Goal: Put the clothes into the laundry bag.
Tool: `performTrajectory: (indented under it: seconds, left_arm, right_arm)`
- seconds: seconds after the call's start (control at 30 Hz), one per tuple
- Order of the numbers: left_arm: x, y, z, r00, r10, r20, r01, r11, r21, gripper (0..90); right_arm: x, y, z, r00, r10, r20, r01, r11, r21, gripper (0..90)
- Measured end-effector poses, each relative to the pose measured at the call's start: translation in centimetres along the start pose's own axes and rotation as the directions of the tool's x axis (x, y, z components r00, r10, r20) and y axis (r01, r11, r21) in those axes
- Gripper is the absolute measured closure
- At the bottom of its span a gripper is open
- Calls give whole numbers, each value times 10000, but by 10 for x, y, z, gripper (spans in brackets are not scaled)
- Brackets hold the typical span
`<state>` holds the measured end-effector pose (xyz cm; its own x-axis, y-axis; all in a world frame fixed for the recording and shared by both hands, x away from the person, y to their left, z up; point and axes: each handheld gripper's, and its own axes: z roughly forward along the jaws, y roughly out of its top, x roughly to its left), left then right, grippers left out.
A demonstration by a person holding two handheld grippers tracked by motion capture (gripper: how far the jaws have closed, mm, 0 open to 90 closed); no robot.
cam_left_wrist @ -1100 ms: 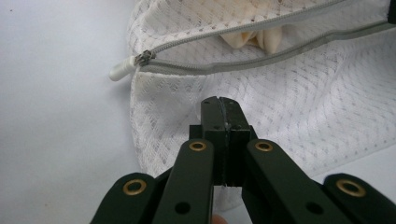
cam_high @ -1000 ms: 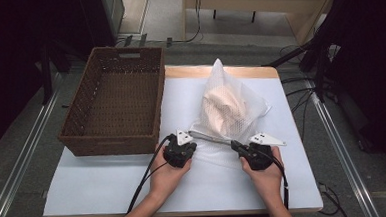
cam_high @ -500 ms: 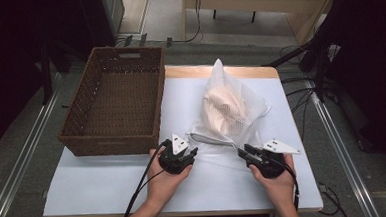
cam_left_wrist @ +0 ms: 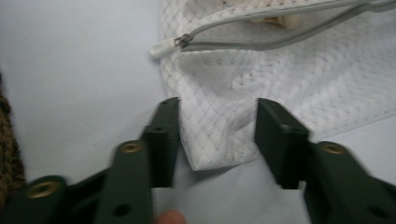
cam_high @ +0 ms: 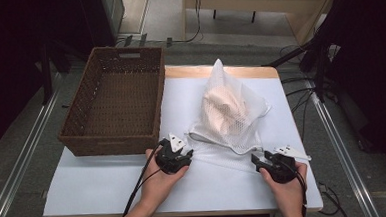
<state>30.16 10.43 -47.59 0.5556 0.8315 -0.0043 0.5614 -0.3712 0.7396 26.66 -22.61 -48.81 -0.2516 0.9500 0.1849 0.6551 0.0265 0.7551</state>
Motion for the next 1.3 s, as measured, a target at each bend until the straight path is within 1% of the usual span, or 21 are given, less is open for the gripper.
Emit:
performTrajectory:
  seconds: [0.03, 0.1, 0.13, 0.17, 0.23, 0.33, 0.4, 0.47, 0.53, 0.57, 0.6, 0.63, 0.7, 0.73, 0.8, 0.9, 1.0, 1.13, 1.2, 1.27, 1.3]
  left_arm:
    - [1, 0, 0, 9998, -53, 174, 53, 10000, -9, 737]
    - [3, 0, 0, 9982, -30, 594, 28, 10000, 32, 879]
    - [3, 0, 0, 9979, -26, 643, 24, 10000, 29, 890]
    - [3, 0, 0, 9976, 14, 699, -18, 10000, 55, 897]
    - [2, -1, -3, 9962, 154, 860, -162, 9998, 93, 900]
    - [-1, -8, -9, 9925, 266, 1196, -276, 9996, 70, 900]
    - [-4, -13, -14, 9886, 181, 1493, -197, 9998, 94, 900]
    - [-5, -17, -18, 9835, 54, 1807, -84, 9998, 158, 900]
    - [-8, -19, -21, 9732, 79, 2297, -120, 9998, 167, 900]
    - [-10, -20, -23, 9728, 363, 2289, -396, 9992, 98, 891]
    - [-13, -20, -25, 9787, 569, 1973, -566, 9984, -70, 862]
    - [-14, -19, -27, 9832, 653, 1706, -586, 9973, -435, 788]
    - [-12, -10, -32, 9892, 385, 1417, -223, 9932, -1142, 598]
    - [-9, -4, -34, 9904, 239, 1362, -41, 9896, -1435, 551]
    - [-7, 9, -32, 9933, -38, 1156, 240, 9845, -1740, 507]
    - [-9, 28, -16, 9961, -219, 859, 384, 9797, -1965, 487]
    - [-9, 36, 8, 9925, -761, 959, 888, 9867, -1360, 476]
    - [-11, 26, 24, 9972, -501, 553, 515, 9984, -237, 571]
    - [-8, 21, 22, 9976, -496, 481, 503, 9986, -141, 628]
    - [-6, 19, 19, 9999, -94, 146, 94, 10000, -17, 691]
    - [-5, 18, 18, 10000, -9, 82, 10, 10000, -14, 715]
  right_arm:
    - [3, -1, 0, 9998, -72, 164, 72, 10000, 3, 553]
    - [6, -3, -1, 9960, -493, 747, 493, 9988, 28, 736]
    - [5, -3, -1, 9942, -636, 868, 632, 9980, 71, 823]
    - [2, -2, -3, 9950, -640, 767, 628, 9979, 176, 865]
    - [-8, -1, -6, 9993, -303, 205, 296, 9989, 371, 898]
    - [-15, -2, -12, 9981, -424, 456, 406, 9984, 404, 900]
    - [-19, -3, -14, 9971, -452, 612, 427, 9982, 411, 900]
    - [-24, -3, -16, 9973, -258, 686, 230, 9989, 411, 900]
    - [-27, -3, -17, 9961, -167, 869, 132, 9991, 406, 900]
    - [-28, -3, -18, 9955, -52, 945, 19, 9994, 342, 891]
    - [-29, -4, -20, 9960, 52, 886, -77, 9996, 288, 859]
    - [-31, -4, -22, 9974, 136, 710, -146, 9998, 135, 826]
    - [-35, -4, -28, 9991, 344, 261, -332, 9984, -451, 747]
    - [-36, -2, -31, 9989, 457, 130, -446, 9962, -747, 724]
    - [-36, 3, -34, 9980, 622, 64, -607, 9882, -1406, 687]
    - [-27, 13, -29, 9977, 622, -251, -659, 9792, -1919, 661]
    - [-17, 20, -13, 9988, 397, -289, -447, 9793, -1976, 622]
    - [-12, 18, 6, 9999, 80, 97, -68, 9931, -1175, 581]
    - [-15, 14, 9, 9996, 31, 293, -10, 9975, -701, 583]
    - [-18, 13, 9, 9992, 26, 403, -3, 9983, -575, 596]
    - [-17, 13, 8, 9974, -107, 707, 141, 9988, -469, 601]
